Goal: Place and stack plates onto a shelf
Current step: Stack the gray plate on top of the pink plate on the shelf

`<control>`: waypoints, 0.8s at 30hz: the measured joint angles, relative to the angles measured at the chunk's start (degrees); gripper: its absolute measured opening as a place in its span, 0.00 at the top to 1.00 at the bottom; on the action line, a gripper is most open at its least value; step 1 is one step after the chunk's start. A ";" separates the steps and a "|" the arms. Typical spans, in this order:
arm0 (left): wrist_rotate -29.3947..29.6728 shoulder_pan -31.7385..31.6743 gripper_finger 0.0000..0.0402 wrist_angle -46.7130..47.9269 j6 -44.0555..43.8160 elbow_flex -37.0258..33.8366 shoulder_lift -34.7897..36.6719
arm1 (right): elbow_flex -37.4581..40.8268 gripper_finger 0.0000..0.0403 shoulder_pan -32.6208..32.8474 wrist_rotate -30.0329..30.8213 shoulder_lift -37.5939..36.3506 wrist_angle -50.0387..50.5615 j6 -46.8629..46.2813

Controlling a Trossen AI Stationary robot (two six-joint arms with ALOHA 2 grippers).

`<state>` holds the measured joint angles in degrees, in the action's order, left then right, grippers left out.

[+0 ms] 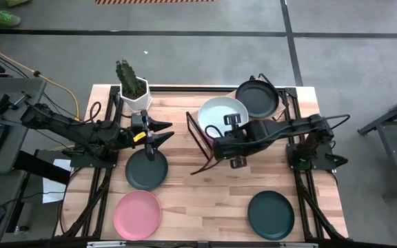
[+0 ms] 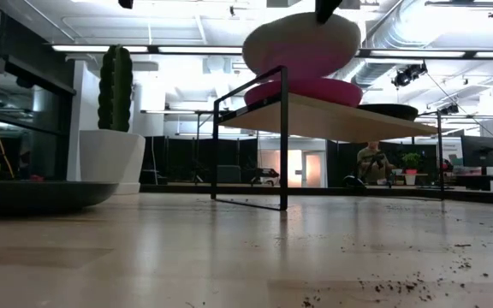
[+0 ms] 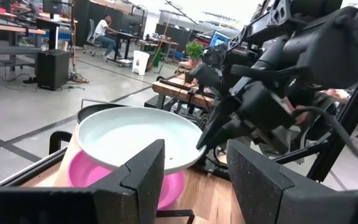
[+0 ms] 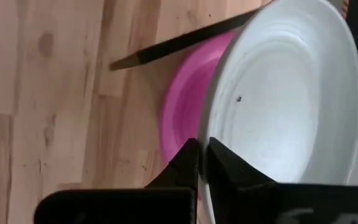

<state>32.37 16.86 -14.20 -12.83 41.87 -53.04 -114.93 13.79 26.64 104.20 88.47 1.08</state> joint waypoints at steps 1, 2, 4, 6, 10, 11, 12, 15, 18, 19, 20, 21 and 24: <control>0.01 0.00 0.59 0.00 0.00 0.00 0.00 | 0.00 1.00 -0.39 -0.01 0.21 0.00 -0.60; -0.01 0.00 0.59 0.02 0.00 0.00 0.00 | 0.00 1.00 -0.79 -0.05 0.44 0.00 -1.08; -0.01 0.00 0.59 0.00 0.00 0.00 0.00 | 0.09 1.00 -1.48 0.01 0.59 0.05 -2.01; -0.01 0.00 0.59 0.00 0.01 0.00 0.00 | 1.59 1.00 -2.24 0.68 0.39 -0.24 -3.30; -0.02 -0.01 0.59 0.01 0.01 0.00 0.00 | 6.95 1.00 -3.01 0.78 -1.28 -0.27 -5.68; -0.03 0.00 0.59 0.03 0.00 0.00 0.00 | 8.39 1.00 -2.98 0.80 -2.35 -0.93 -5.83; -0.02 0.00 0.59 0.03 0.00 0.00 0.00 | 9.74 1.00 -2.81 0.80 -3.53 -2.13 -6.28; -0.01 0.00 0.59 0.04 -0.01 0.00 0.00 | 13.55 1.00 -1.77 0.78 -7.28 -8.98 -6.84; -0.01 0.00 0.59 0.04 -0.01 0.00 0.00 | 16.69 1.00 -0.84 0.76 -9.96 -13.64 -5.40; -0.01 0.00 0.59 0.07 -0.01 0.00 0.00 | 17.47 1.00 -0.64 0.76 -10.30 -14.45 -5.27; -0.01 0.00 0.59 0.04 0.01 0.00 0.00 | 18.17 1.00 -0.49 0.76 -10.34 -14.82 -5.15; -0.01 0.00 0.59 0.05 -0.01 0.00 0.00 | 18.88 1.00 -0.47 0.71 -10.29 -14.87 -4.80; -0.01 0.00 0.59 0.07 0.01 0.00 0.00 | 21.78 1.00 -0.52 0.57 -10.23 -16.70 -1.85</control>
<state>32.36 16.86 -14.13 -12.82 41.87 -53.04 -93.16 13.28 27.21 93.97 71.77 -0.77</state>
